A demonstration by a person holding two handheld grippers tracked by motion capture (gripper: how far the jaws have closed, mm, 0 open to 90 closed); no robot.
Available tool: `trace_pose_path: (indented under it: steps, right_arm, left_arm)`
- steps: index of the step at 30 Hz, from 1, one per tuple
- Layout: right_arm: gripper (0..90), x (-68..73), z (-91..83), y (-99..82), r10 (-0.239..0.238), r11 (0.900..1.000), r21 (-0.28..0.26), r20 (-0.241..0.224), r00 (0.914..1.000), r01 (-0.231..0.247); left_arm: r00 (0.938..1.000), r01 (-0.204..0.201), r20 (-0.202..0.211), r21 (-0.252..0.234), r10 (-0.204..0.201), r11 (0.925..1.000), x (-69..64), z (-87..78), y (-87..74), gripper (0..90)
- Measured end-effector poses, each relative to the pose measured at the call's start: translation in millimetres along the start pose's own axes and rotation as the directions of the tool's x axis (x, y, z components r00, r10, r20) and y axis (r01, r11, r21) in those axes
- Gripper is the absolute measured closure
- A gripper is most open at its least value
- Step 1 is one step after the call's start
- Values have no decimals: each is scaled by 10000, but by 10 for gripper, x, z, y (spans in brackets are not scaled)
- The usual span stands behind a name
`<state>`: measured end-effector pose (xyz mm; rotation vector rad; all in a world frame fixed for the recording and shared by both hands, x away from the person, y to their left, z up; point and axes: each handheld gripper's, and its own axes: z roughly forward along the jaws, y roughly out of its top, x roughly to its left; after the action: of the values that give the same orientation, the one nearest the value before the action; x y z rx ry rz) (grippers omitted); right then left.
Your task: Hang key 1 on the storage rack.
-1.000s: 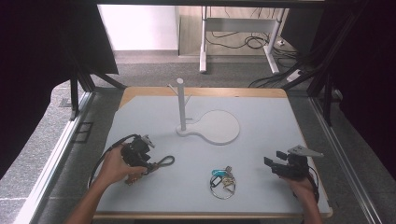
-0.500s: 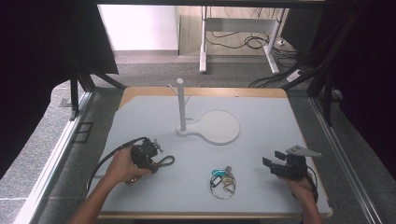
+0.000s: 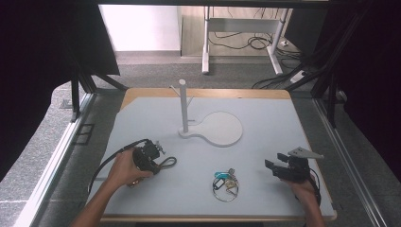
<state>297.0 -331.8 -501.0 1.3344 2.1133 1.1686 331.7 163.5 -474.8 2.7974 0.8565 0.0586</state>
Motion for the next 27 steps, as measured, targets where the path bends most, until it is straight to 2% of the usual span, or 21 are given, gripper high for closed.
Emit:
trace_pose_path:
  steps: [1,3,5,6,9,11,13,16,22,23,27]
  right_arm:
    - [337,0,0,0,0,10000,0,0,10000,0]
    - [340,-8,0,1,12,10000,-1,43,10000,-12]
    - [341,-11,1,1,38,10000,5,63,10000,-38]
    - [342,-13,-1,1,45,10000,8,93,9999,-45]
    - [343,-14,-6,2,74,10000,-1,103,9999,-74]
    - [343,-14,-11,3,85,10000,-50,121,9999,-85]
    - [345,-12,-12,4,79,10000,-42,125,9999,-79]
    - [345,-12,-10,3,57,10000,-1,141,9999,-57]
    - [349,-26,-8,0,150,9999,3,195,9997,-150]
    - [350,-28,-9,-1,152,9999,-3,199,9997,-152]
    - [350,-38,-27,-1,159,9999,-34,199,9997,-158]
  left_arm:
    - [10000,0,0,0,0,10000,0,0,0,667]
    - [9990,403,198,-640,-391,9971,24,-99,-36,667]
    - [9987,452,265,-778,-433,9959,34,-133,-47,668]
    - [9974,617,456,-1197,-566,9909,65,-229,-90,668]
    - [9965,715,538,-1441,-644,9870,95,-301,-134,668]
    - [9953,836,633,-1705,-737,9818,127,-383,-195,668]
    - [9949,841,698,-1757,-728,9809,142,-418,-225,668]
    - [9964,753,510,-1777,-672,9812,144,-478,-241,668]
    - [9979,620,314,-2140,-566,9749,130,-685,-203,668]
    - [9978,640,305,-2270,-586,9718,123,-718,-193,668]
    - [9979,638,245,-2318,-597,9707,129,-799,-169,668]
